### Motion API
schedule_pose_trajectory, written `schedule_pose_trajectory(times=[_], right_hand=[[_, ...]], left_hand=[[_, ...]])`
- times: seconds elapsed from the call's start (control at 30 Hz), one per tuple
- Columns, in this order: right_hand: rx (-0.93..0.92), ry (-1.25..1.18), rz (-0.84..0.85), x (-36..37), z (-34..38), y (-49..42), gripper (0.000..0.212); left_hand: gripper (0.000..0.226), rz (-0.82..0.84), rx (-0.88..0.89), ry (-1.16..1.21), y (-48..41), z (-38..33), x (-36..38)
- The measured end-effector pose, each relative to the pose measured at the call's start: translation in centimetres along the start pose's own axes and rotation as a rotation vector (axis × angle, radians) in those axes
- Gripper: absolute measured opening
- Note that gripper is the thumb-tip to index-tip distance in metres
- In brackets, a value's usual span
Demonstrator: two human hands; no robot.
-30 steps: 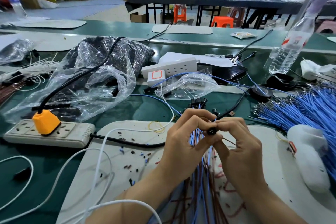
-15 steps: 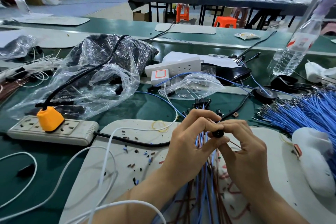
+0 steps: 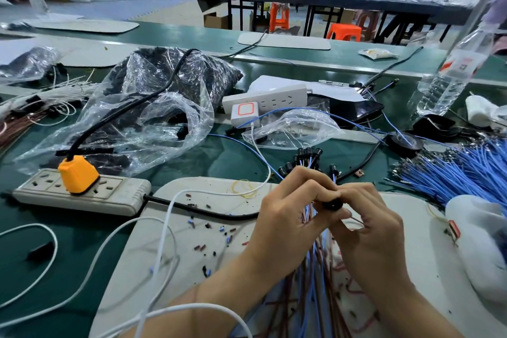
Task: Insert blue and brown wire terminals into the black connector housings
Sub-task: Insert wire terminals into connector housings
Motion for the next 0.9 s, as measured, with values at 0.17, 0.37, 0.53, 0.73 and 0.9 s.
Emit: schedule_pose_trajectory(times=[0.17,0.37,0.53,0.73,0.9], right_hand=[[0.038,-0.009,0.032,0.3,-0.3,-0.1,0.021],[0.1,-0.082,0.056,0.3,-0.9,0.0,0.008],[0.282,-0.132,0.231,-0.9,-2.3,-1.2,0.053],[0.333,0.01,0.183,-0.5,-3.3,-6.8,0.038],[0.278,0.303,0.543,7.0,-5.5,-12.1,0.027]], left_hand=[[0.015,-0.017,0.006,-0.012,0.1,0.2,-0.1],[0.016,0.01,-0.056,0.026,0.2,0.7,0.4],[0.011,0.016,-0.274,0.258,0.2,1.5,0.5],[0.025,-0.021,-0.382,0.337,0.0,2.5,0.7],[0.03,-0.053,-0.372,0.3,-0.2,2.8,0.3]])
Point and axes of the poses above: each hand's wrist, its own y-axis away from the middle knuckle, its own x-axis out of the palm, z = x × y, the point moved 5 cm from there along -y, towards the middle knuckle, and after that the axes turned 12 degrees about -y, right-handed, at the moved point
